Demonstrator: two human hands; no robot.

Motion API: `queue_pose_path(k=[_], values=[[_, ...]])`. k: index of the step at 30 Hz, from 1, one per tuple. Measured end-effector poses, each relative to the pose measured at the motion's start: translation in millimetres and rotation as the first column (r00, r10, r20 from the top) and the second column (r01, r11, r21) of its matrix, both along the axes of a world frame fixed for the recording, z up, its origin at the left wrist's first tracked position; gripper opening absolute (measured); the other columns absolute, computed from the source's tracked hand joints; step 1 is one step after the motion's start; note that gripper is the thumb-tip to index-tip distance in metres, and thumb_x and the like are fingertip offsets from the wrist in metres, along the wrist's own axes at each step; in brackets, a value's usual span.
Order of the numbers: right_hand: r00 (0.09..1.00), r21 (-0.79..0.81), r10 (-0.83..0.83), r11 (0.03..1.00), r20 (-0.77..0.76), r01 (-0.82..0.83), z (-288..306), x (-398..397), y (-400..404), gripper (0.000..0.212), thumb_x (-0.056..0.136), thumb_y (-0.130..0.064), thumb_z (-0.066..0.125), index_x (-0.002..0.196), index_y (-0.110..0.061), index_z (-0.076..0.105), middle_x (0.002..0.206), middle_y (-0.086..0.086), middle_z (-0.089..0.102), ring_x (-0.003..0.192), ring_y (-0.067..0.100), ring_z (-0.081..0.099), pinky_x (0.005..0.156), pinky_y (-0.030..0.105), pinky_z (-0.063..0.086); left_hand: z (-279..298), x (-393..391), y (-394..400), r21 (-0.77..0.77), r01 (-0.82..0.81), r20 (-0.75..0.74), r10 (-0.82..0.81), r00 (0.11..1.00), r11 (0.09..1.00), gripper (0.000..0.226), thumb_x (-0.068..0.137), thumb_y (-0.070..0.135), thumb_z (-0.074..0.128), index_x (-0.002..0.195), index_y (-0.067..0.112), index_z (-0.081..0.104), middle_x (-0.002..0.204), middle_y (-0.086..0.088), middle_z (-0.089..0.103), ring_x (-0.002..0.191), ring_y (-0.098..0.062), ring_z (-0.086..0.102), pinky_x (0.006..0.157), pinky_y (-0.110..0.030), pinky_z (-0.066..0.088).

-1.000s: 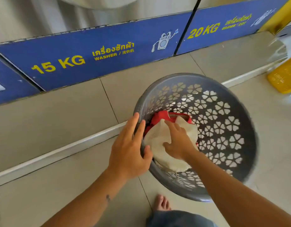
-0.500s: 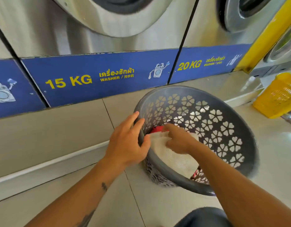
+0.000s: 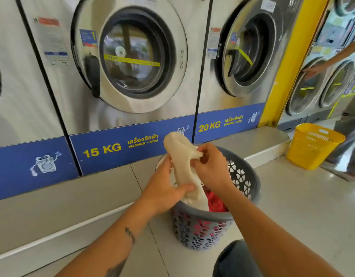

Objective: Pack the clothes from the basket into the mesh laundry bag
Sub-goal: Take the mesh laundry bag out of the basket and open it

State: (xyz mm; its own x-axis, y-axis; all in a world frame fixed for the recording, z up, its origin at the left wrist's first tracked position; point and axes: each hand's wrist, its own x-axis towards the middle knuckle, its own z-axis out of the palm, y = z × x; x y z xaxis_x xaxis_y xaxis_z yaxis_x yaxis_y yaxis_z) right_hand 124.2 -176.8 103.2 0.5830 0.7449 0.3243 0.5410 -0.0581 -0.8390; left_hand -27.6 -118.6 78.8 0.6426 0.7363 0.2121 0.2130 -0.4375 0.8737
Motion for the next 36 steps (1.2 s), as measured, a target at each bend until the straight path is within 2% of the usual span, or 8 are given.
queue_pose_path(k=[5, 8, 13, 16, 23, 28, 31, 36], values=[[0.980, 0.051, 0.191, 0.981, -0.054, -0.188, 32.5, -20.9, -22.9, 0.025, 0.082, -0.008, 0.077, 0.091, -0.025, 0.060, 0.089, 0.006, 0.072, 0.075, 0.014, 0.065, 0.071, 0.039, 0.058, 37.7, -33.8, -8.9, 0.132, -0.247, 0.080, 0.238, 0.968, 0.960, 0.042, 0.090, 0.020, 0.058, 0.127, 0.038, 0.048, 0.081, 0.011, 0.065, 0.076, -0.002, 0.063, 0.070, -0.025, 0.048], [0.962, 0.090, 0.264, 0.962, -0.067, -0.258, 47.1, -32.9, -32.2, 0.021, 0.083, -0.008, 0.077, 0.094, -0.018, 0.062, 0.090, 0.012, 0.074, 0.081, 0.026, 0.071, 0.078, 0.042, 0.059, 62.6, -61.3, -6.6, 0.284, -0.325, 0.108, 0.307, 0.946, 0.902, 0.042, 0.092, 0.009, 0.046, 0.125, 0.033, 0.055, 0.097, 0.009, 0.066, 0.087, -0.010, 0.061, 0.077, -0.027, 0.046], [0.967, 0.107, 0.243, 0.962, 0.076, -0.250, 63.9, -61.8, -32.2, 0.018, 0.085, -0.004, 0.074, 0.077, -0.017, 0.065, 0.075, 0.021, 0.058, 0.057, 0.005, 0.049, 0.058, 0.009, 0.044, 94.0, -119.9, 10.9, 0.579, -0.389, 0.041, 0.450, 0.892, 0.717, 0.048, 0.092, 0.002, 0.040, 0.129, 0.025, 0.060, 0.103, 0.003, 0.045, 0.090, -0.016, 0.047, 0.078, -0.027, 0.036], [0.951, 0.096, 0.270, 0.953, 0.152, -0.286, 63.6, -80.8, -24.8, 0.032, 0.081, -0.002, 0.077, 0.068, -0.027, 0.062, 0.085, 0.001, 0.058, 0.075, 0.002, 0.051, 0.064, 0.004, 0.039, 96.2, -158.2, 23.5, 0.683, -0.386, -0.029, 0.552, 0.833, 0.620, 0.048, 0.089, 0.002, 0.047, 0.125, 0.029, 0.063, 0.101, 0.005, 0.043, 0.084, -0.020, 0.047, 0.077, -0.034, 0.041], [0.870, -0.046, 0.474, 0.880, 0.133, -0.473, 17.0, -110.7, 18.0, 0.029, 0.084, -0.003, 0.069, 0.070, -0.022, 0.052, 0.061, -0.011, 0.052, 0.057, 0.004, 0.042, 0.055, 0.017, 0.038, 72.0, -217.5, 64.9, 0.704, -0.495, -0.061, 0.738, 0.672, 0.509, 0.035, 0.085, 0.008, 0.053, 0.110, 0.027, 0.070, 0.103, -0.002, 0.051, 0.095, -0.025, 0.048, 0.078, -0.037, 0.041], [0.892, -0.130, 0.441, 0.894, 0.096, -0.428, -42.8, -117.7, 37.3, 0.027, 0.082, -0.005, 0.066, 0.069, -0.023, 0.050, 0.058, -0.009, 0.053, 0.051, 0.002, 0.043, 0.054, 0.021, 0.038, -6.0, -214.6, 78.0, 0.380, -0.605, -0.485, 0.708, 0.514, 0.700, 0.021, 0.093, 0.022, 0.044, 0.093, 0.020, 0.065, 0.105, -0.010, 0.065, 0.088, -0.031, 0.058, 0.072, -0.036, 0.048], [0.908, -0.179, 0.418, 0.896, 0.035, -0.405, -75.7, -116.1, 39.3, 0.024, 0.084, -0.006, 0.063, 0.070, -0.020, 0.051, 0.057, -0.007, 0.056, 0.046, 0.001, 0.044, 0.045, 0.018, 0.036, -46.1, -189.5, 57.2, -0.093, -0.523, -0.624, 0.360, 0.693, 0.847, 0.016, 0.085, 0.015, 0.050, 0.089, 0.011, 0.064, 0.090, -0.011, 0.074, 0.081, -0.028, 0.070, 0.076, -0.041, 0.059], [0.899, -0.266, 0.438, 0.865, -0.016, -0.426, -116.1, -103.5, 38.4, 0.030, 0.089, -0.007, 0.063, 0.071, -0.024, 0.048, 0.062, -0.009, 0.054, 0.050, -0.001, 0.046, 0.048, 0.016, 0.039, -75.8, -152.7, 44.4, -0.651, -0.386, -0.448, 0.080, 0.890, 0.654, 0.031, 0.089, 0.046, 0.054, 0.103, 0.024, 0.069, 0.100, -0.004, 0.068, 0.092, -0.023, 0.065, 0.084, -0.039, 0.056]])
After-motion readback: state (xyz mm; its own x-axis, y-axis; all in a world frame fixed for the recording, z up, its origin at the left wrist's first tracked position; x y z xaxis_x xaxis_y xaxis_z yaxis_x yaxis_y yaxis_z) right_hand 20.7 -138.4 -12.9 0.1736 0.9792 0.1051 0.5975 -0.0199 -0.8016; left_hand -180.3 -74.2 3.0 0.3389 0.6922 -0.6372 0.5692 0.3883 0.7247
